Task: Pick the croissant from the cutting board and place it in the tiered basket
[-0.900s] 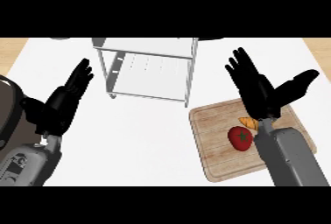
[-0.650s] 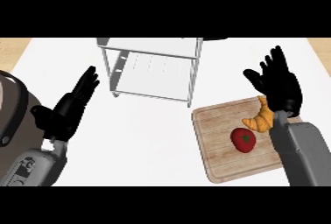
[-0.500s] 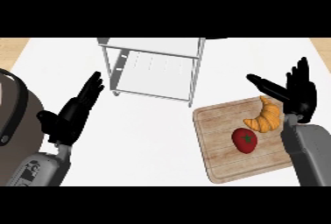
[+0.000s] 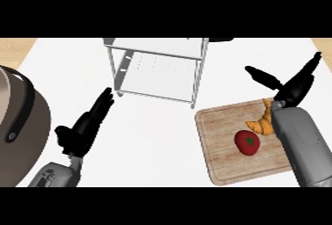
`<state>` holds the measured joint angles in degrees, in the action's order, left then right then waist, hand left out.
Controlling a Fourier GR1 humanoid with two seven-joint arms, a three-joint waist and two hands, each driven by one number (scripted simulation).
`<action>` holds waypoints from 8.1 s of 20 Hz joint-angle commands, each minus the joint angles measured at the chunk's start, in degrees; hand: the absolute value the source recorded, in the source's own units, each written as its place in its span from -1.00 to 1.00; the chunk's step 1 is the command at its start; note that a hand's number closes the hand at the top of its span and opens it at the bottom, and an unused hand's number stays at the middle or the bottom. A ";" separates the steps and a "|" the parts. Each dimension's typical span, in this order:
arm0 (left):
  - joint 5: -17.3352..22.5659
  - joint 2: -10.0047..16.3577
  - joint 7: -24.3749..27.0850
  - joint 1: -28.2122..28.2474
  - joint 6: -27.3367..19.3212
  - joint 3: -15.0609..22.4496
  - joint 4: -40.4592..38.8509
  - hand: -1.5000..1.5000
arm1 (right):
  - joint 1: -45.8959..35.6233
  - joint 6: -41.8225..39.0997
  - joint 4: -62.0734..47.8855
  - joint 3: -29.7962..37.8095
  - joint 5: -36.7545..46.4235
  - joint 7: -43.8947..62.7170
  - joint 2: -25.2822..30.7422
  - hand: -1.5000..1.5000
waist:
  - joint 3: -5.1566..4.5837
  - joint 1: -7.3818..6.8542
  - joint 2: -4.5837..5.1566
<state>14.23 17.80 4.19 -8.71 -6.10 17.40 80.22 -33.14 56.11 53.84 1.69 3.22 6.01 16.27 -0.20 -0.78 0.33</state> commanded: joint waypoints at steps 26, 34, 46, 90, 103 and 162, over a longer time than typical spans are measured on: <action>-0.15 -0.48 3.52 1.79 1.53 -2.50 -4.42 0.00 | -25.18 -53.15 -8.68 -26.19 19.28 78.33 8.83 -1.00 | 0.03 2.66 -1.32; -0.84 -1.18 3.68 1.56 1.53 -2.42 -4.28 0.00 | -19.67 -55.24 -12.22 -24.67 18.63 79.20 6.36 -1.00 | 0.06 2.73 -1.10; -1.77 -2.47 4.57 3.54 2.14 -2.00 -3.61 0.00 | -11.20 -52.26 -5.82 -20.90 20.97 79.19 8.05 -1.00 | 0.10 2.35 -1.18; -3.42 -3.09 1.49 1.76 7.08 -8.25 -3.20 0.00 | 10.01 -57.03 17.95 -19.88 37.58 24.44 13.77 1.00 | 0.21 2.05 -0.79; -5.32 -3.68 2.83 1.49 7.83 -8.60 -4.66 0.00 | 1.52 -62.00 44.85 -6.92 20.88 28.43 11.64 1.00 | 0.14 0.98 -0.51; -9.43 -7.56 1.45 1.03 9.15 -9.94 -2.98 0.00 | -57.87 -24.87 -35.92 11.33 16.87 24.37 -10.69 -1.00 | 0.10 -0.66 0.03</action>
<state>4.68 9.31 5.08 -8.26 2.88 8.51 77.36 -90.62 23.34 17.77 14.79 16.66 29.40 3.14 -0.09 -2.05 0.59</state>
